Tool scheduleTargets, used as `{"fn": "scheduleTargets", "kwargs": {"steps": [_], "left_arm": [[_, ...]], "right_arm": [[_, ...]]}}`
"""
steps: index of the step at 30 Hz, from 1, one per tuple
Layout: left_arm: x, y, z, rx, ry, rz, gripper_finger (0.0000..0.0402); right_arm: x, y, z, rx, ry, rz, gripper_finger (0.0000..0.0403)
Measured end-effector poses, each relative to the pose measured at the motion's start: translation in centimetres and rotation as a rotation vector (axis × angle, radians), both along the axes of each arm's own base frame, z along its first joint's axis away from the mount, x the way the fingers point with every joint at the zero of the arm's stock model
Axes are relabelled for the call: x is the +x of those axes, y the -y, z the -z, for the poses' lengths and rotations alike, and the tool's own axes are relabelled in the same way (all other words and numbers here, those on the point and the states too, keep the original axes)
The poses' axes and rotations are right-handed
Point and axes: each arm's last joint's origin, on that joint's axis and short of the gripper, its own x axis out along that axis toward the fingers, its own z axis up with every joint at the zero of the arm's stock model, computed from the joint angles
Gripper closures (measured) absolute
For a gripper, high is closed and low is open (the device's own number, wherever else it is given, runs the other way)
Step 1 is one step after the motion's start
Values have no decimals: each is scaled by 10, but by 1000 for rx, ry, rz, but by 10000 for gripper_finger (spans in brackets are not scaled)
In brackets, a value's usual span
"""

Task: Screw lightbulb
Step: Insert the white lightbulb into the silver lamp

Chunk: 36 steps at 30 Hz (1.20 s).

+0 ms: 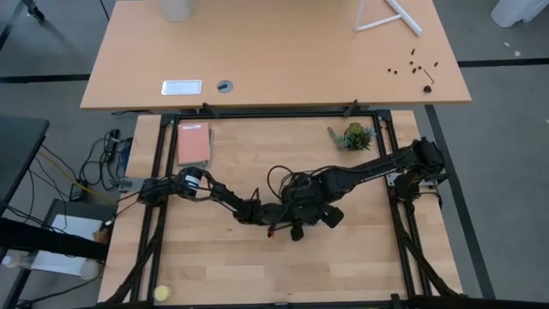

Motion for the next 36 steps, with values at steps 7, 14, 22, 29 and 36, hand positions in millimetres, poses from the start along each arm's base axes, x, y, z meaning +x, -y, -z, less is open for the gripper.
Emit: {"fn": "scheduleTargets", "kwargs": {"steps": [7,14,22,29,36], "left_arm": [[0,0,0,-1,0,4,206],[0,1,0,-3,0,14,206],[0,1,0,-2,2,11,206],[0,1,0,-2,2,11,206],[0,1,0,4,-1,-3,206]], "right_arm": [[1,2,1,25,6,127,134],[2,7,1,75,-3,356,149],[2,7,1,136,-11,731,131],[1,8,1,186,-11,1090,148],[4,8,1,219,13,1249,113]]}}
